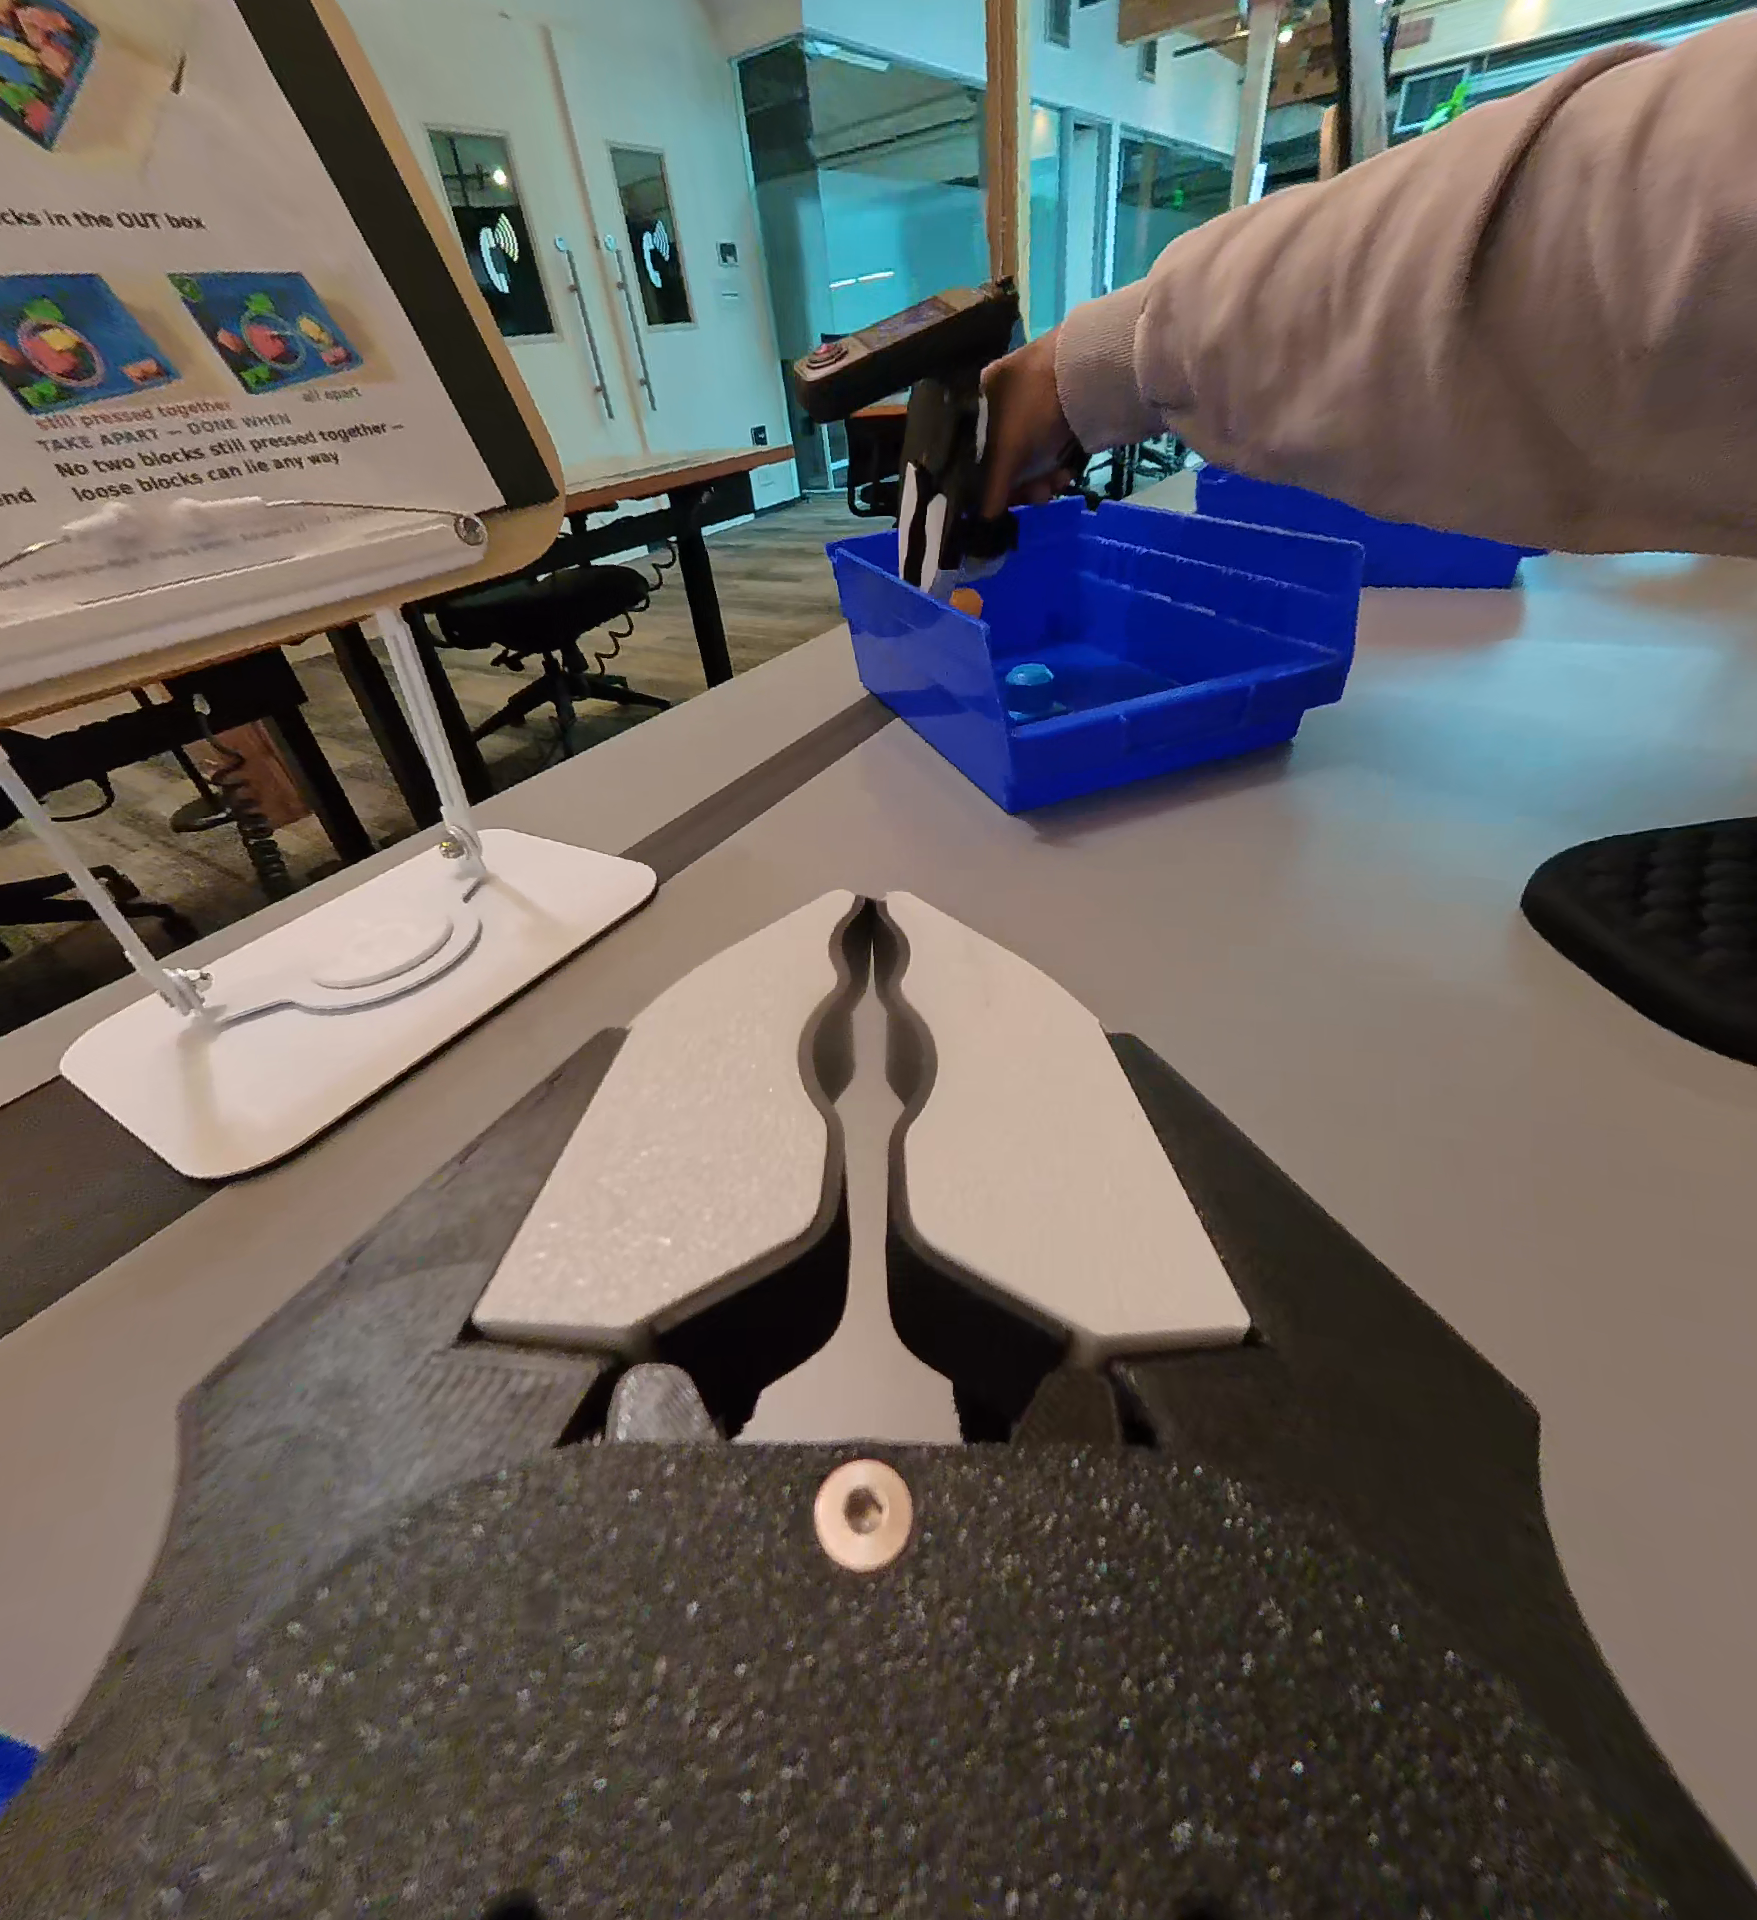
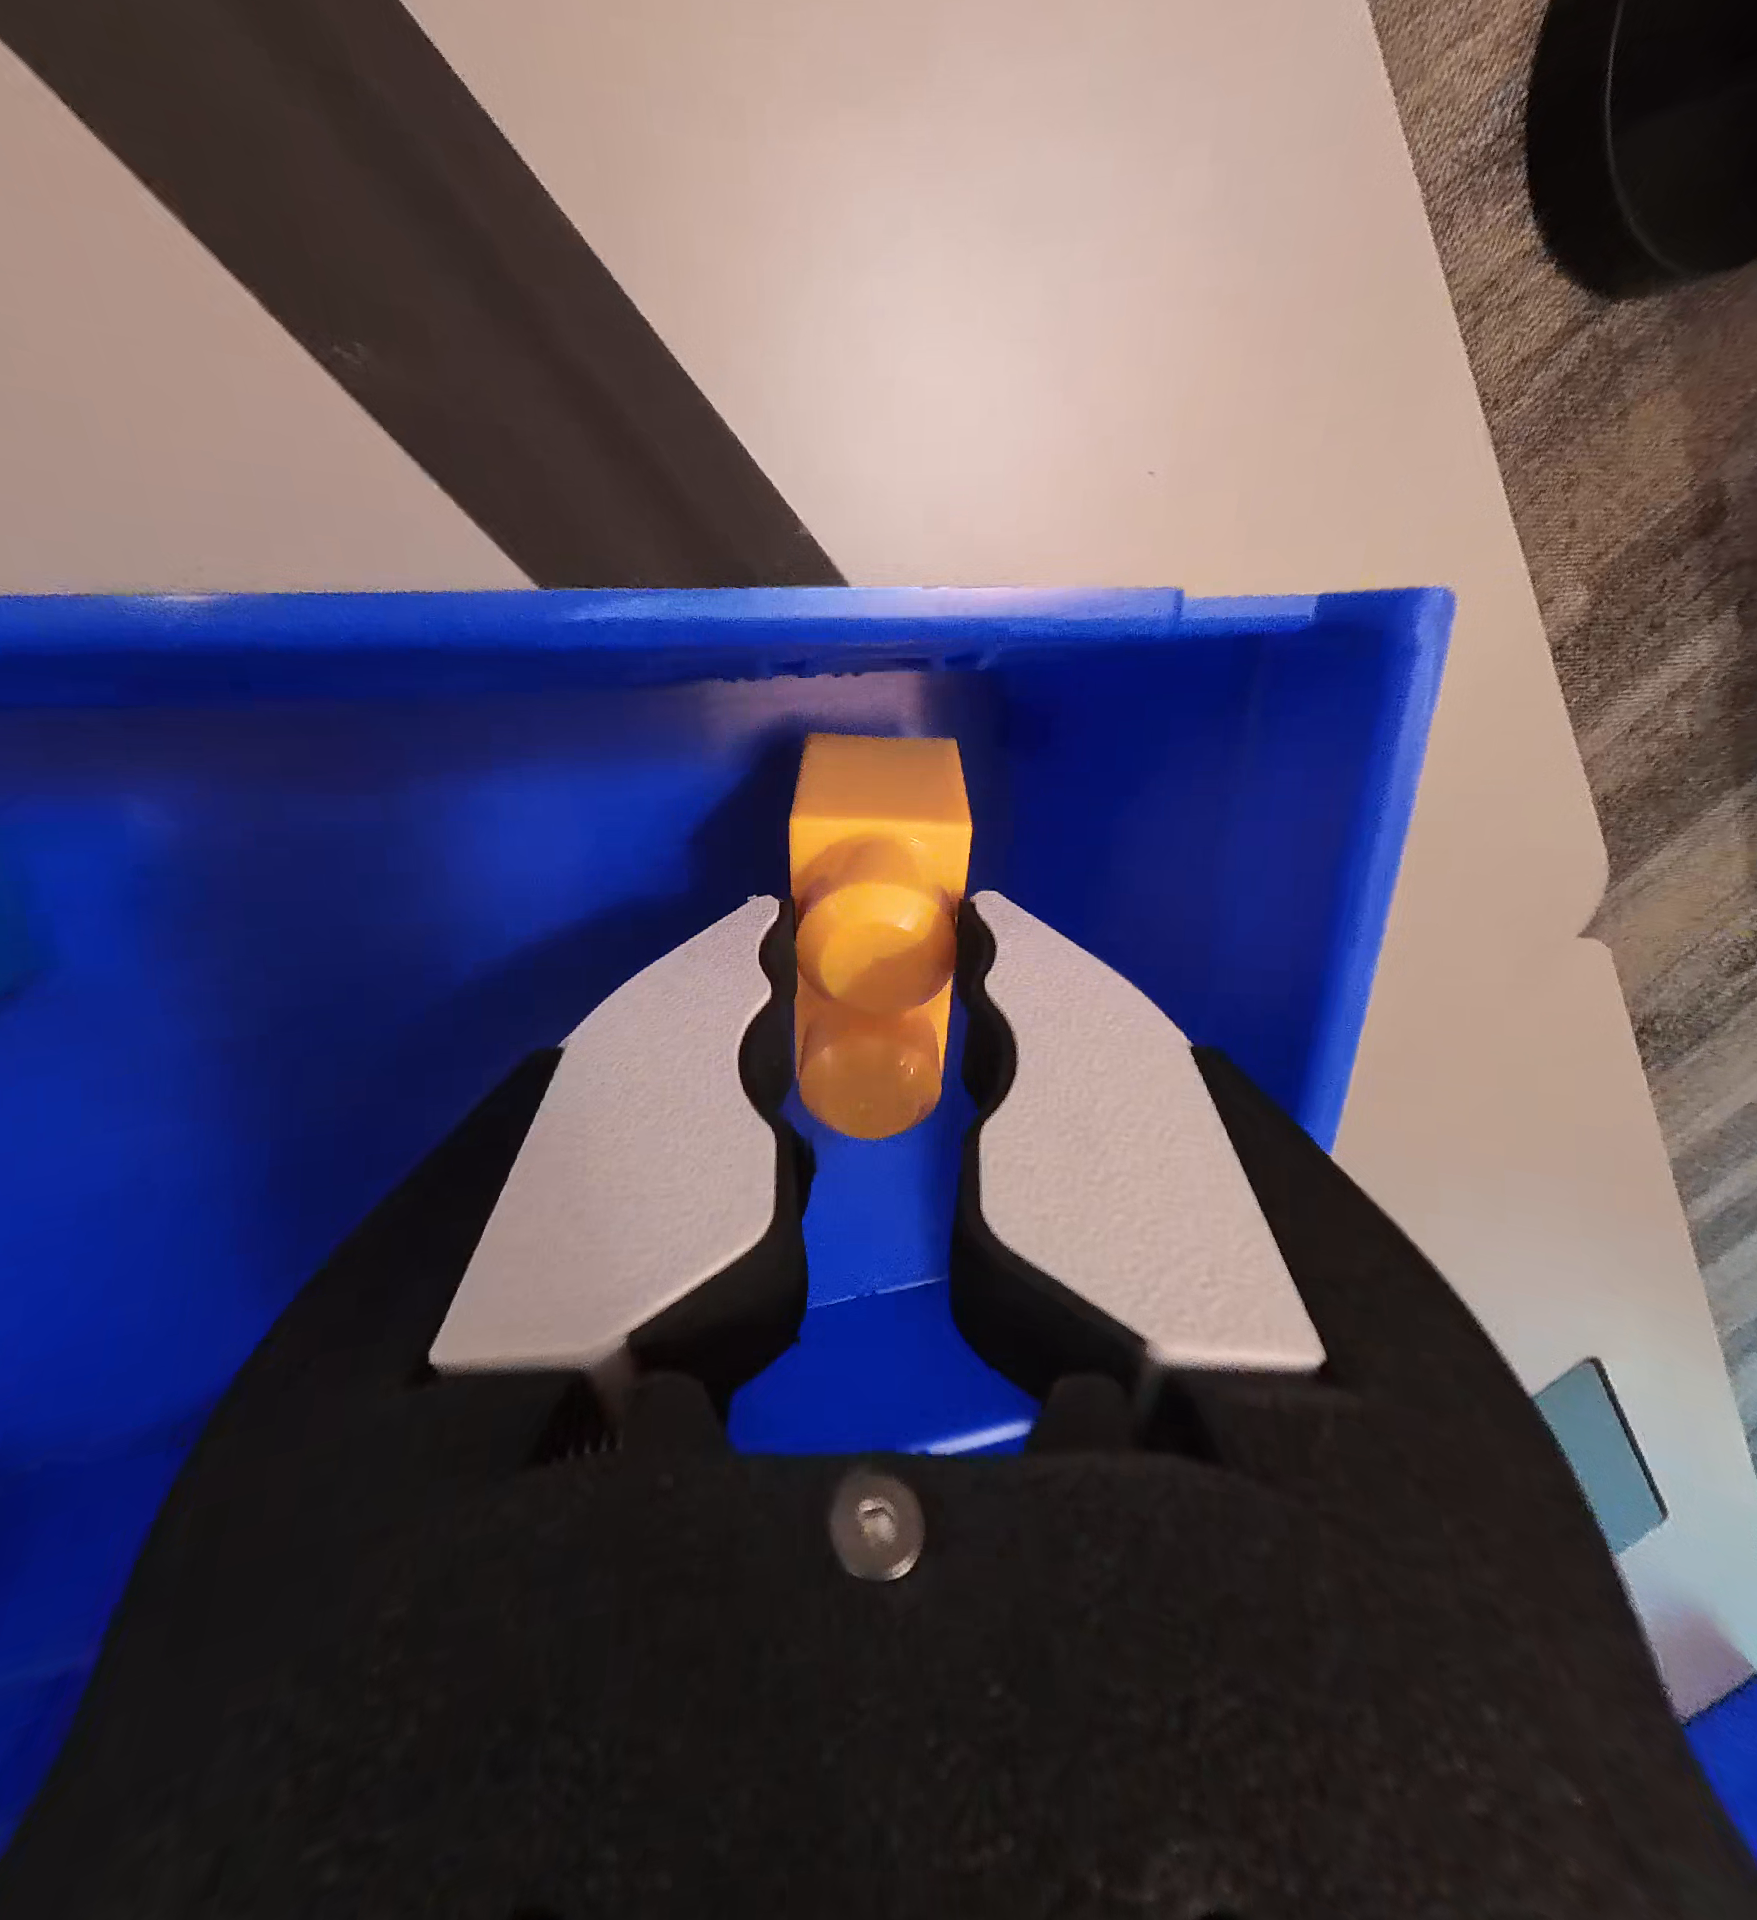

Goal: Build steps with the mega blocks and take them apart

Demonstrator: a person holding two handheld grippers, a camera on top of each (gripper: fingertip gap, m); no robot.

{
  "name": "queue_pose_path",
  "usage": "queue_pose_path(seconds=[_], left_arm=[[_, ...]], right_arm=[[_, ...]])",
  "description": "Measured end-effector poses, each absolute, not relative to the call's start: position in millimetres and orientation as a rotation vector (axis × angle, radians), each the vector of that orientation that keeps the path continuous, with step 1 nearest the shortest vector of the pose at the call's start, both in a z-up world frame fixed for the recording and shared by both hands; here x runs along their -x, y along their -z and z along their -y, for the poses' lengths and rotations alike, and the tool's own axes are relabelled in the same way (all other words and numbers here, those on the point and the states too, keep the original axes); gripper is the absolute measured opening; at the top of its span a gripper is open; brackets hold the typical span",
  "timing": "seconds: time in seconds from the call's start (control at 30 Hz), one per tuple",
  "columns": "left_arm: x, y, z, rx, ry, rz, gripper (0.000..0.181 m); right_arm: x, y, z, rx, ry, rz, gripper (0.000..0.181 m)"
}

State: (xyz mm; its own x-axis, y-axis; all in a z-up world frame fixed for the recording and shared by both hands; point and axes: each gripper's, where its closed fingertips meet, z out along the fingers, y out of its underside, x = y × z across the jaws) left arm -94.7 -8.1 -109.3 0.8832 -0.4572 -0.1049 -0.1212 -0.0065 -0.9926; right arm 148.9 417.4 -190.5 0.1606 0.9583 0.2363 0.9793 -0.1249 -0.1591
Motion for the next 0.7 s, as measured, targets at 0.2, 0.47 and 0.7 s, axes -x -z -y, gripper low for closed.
queue_pose_path(seconds=[0.2,0.47,0.7], left_arm=[[91.1,113.4,7.8,1.587,0.285,-0.487,0.000],[94.6,107.7,7.9,1.574,0.262,-0.463,0.000],[119.2,95.2,5.5,1.549,0.160,-0.328,0.000]], right_arm=[[-150.9,196.9,-427.2,2.168,0.147,1.844,0.032],[-121.2,117.4,-409.2,1.927,-0.131,1.530,0.043],[-88.0,33.6,-311.1,1.657,-0.490,1.043,0.024]])
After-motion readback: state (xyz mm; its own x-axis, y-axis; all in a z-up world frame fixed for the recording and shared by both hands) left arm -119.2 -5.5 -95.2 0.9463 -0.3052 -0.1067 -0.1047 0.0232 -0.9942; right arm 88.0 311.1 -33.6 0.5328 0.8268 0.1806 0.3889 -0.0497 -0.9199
